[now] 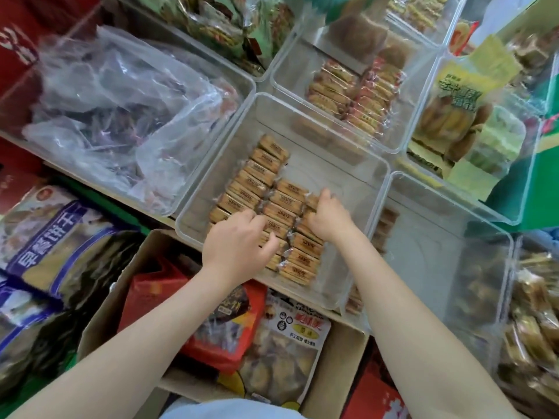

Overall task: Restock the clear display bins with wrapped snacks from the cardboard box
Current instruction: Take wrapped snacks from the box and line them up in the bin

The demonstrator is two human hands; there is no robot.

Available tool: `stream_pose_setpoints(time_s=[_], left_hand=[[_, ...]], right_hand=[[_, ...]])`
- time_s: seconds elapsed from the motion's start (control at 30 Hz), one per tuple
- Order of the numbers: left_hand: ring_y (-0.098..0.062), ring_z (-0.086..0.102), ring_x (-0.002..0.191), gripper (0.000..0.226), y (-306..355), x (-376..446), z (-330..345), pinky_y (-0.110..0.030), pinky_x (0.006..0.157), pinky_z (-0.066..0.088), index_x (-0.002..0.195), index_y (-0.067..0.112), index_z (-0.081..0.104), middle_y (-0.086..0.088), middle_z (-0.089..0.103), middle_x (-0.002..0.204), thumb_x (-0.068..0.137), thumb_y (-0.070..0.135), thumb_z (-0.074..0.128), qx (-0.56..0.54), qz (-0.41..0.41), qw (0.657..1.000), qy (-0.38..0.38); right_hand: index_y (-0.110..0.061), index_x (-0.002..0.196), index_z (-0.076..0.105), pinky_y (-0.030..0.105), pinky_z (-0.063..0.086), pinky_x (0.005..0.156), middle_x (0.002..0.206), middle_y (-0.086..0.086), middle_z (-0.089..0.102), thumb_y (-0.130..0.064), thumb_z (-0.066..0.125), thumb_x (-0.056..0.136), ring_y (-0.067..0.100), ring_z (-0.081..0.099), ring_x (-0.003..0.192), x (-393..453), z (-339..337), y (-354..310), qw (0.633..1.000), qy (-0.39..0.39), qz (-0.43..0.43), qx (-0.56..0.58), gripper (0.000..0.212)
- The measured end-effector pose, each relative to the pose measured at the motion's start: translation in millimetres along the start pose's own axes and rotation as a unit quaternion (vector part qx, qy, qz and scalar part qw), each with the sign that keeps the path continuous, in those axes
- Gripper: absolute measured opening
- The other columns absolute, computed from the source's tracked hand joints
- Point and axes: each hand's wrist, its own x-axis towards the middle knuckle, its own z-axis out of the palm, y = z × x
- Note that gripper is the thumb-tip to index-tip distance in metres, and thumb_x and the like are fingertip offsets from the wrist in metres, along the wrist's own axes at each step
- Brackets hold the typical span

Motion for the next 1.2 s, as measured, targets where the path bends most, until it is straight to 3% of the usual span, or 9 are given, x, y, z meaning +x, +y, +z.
stream_pose_setpoints(time_s=[0.2,0.33,0.47,0.63,0.9,0.97,1.03,1.1,1.2], left_hand=[[-0.020,0.059,0.065,0.046,0.1,-0.3,1.4,-0.032,0.043,0.046,0.085,0.012,0.070,-0.001,0.063,0.081,0.091,0.045,0.038,0.001,0.006,1.000,0.014],[-0.018,0.059,0.064,0.043,-1.1,-0.9,1.5,-0.029,0.043,0.042,0.083,0.013,0.070,0.001,0.062,0.079,0.091,0.043,0.041,0.001,0.010,1.000,0.021],[-0.018,0.057,0.061,0.040,-2.4,-1.2,3.8,-0.031,0.044,0.044,0.082,0.013,0.070,0.001,0.061,0.077,0.091,0.042,0.044,0.002,0.012,1.000,0.018],[-0.018,0.055,0.058,0.040,-0.4,-0.7,4.5,-0.029,0.044,0.043,0.080,0.013,0.071,0.001,0.061,0.073,0.090,0.042,0.044,0.016,0.017,1.000,0.014],[-0.016,0.053,0.056,0.044,1.6,-1.0,-2.2,-0.026,0.045,0.032,0.080,0.015,0.070,0.004,0.059,0.072,0.090,0.044,0.039,0.029,0.026,0.999,-0.012],[-0.016,0.058,0.067,0.040,1.5,-0.7,-5.8,-0.027,0.051,0.035,0.090,0.018,0.071,0.005,0.062,0.081,0.094,0.045,0.042,0.022,0.006,0.999,-0.038],[-0.018,0.062,0.086,0.032,4.6,-1.3,-11.6,-0.030,0.062,0.041,0.103,0.020,0.071,0.004,0.064,0.098,0.096,0.042,0.048,-0.025,-0.018,0.998,-0.061],[-0.020,0.060,0.098,0.026,21.1,-8.8,-20.0,-0.031,0.070,0.041,0.107,0.018,0.070,0.002,0.063,0.106,0.097,0.036,0.054,-0.085,-0.004,0.994,-0.068],[-0.016,0.056,0.096,0.020,80.5,-41.3,-32.2,-0.031,0.071,0.038,0.105,0.018,0.069,0.006,0.059,0.106,0.096,0.033,0.058,-0.129,0.083,0.986,-0.069]], right_hand=[[-0.016,0.142,0.042,0.052,0.017,0.118,0.142,0.016,0.046,-0.074,0.025,0.094,0.034,0.036,0.138,8.8,18.3,-9.3,0.992,0.060,0.045,0.106,0.077],[-0.015,0.137,0.046,0.050,0.025,0.111,0.132,0.011,0.052,-0.060,0.027,0.101,0.032,0.044,0.127,17.3,34.6,-20.1,0.983,0.168,0.024,0.068,0.061],[-0.027,0.141,0.040,0.049,0.030,0.098,0.132,0.009,0.052,-0.061,0.023,0.100,0.030,0.045,0.120,16.8,38.9,-21.4,0.990,0.140,-0.034,-0.005,0.056],[-0.015,0.147,0.030,0.053,0.028,0.103,0.140,0.012,0.045,-0.070,0.017,0.097,0.032,0.041,0.125,10.0,48.6,-26.2,0.988,0.134,-0.048,-0.067,0.076],[-0.021,0.159,0.013,0.054,0.007,0.121,0.163,0.015,0.021,-0.057,0.033,0.102,0.032,0.018,0.151,-19.4,13.9,-29.6,0.990,0.116,-0.075,0.005,0.071],[-0.020,0.150,0.037,0.046,0.034,0.114,0.145,0.008,0.047,-0.037,0.045,0.102,0.025,0.046,0.132,-59.4,-4.4,-19.2,0.976,0.149,-0.134,0.082,0.052],[-0.019,0.122,0.062,0.037,0.052,0.082,0.106,-0.002,0.066,-0.027,0.048,0.102,0.015,0.062,0.092,-108.7,-22.0,1.2,0.963,0.146,-0.169,0.148,0.026],[-0.018,0.101,0.068,0.035,0.049,0.061,0.078,-0.008,0.065,-0.024,0.049,0.102,0.010,0.058,0.067,-158.3,-35.8,33.1,0.955,0.163,-0.183,0.164,0.021],[-0.016,0.095,0.069,0.026,0.041,0.059,0.068,-0.015,0.057,-0.023,0.051,0.100,0.001,0.051,0.062,-229.5,-49.3,92.6,0.948,0.222,-0.173,0.147,0.020]])
